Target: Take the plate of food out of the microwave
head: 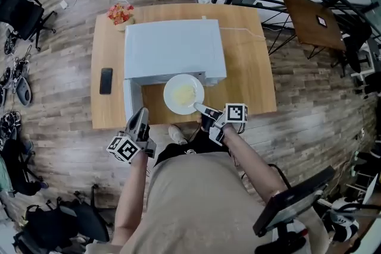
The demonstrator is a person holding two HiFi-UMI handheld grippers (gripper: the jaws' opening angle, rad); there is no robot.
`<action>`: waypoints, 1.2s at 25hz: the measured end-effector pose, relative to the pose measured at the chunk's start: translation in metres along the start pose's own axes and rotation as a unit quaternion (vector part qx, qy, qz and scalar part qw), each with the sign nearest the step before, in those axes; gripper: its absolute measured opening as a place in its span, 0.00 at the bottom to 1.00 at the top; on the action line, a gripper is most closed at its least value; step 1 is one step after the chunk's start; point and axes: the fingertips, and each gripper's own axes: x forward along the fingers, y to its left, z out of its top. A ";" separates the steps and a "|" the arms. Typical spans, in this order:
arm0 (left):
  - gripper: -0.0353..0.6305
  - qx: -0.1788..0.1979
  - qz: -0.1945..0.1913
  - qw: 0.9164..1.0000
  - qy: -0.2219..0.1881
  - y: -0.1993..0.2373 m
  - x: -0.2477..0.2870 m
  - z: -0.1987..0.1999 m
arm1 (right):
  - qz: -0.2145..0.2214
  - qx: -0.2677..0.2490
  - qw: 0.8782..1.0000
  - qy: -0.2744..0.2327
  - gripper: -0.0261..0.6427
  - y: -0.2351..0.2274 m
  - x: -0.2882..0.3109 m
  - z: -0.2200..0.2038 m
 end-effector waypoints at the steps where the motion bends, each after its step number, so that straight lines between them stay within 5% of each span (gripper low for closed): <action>1: 0.06 0.001 0.002 1.000 0.006 -0.001 0.002 -0.001 | 0.011 -0.004 1.000 -0.007 0.07 0.007 -0.002 0.004; 12: 0.06 0.006 -0.010 1.000 0.027 -0.011 0.023 -0.019 | 0.008 -0.012 0.999 -0.044 0.07 0.003 -0.037 0.031; 16: 0.06 -0.004 0.003 1.000 0.029 -0.002 0.020 -0.024 | -0.052 -0.025 0.998 -0.027 0.07 -0.024 -0.042 0.025; 30: 0.06 -0.009 0.028 0.999 0.045 0.023 0.021 -0.034 | -0.096 0.037 0.994 0.038 0.07 -0.107 -0.003 -0.005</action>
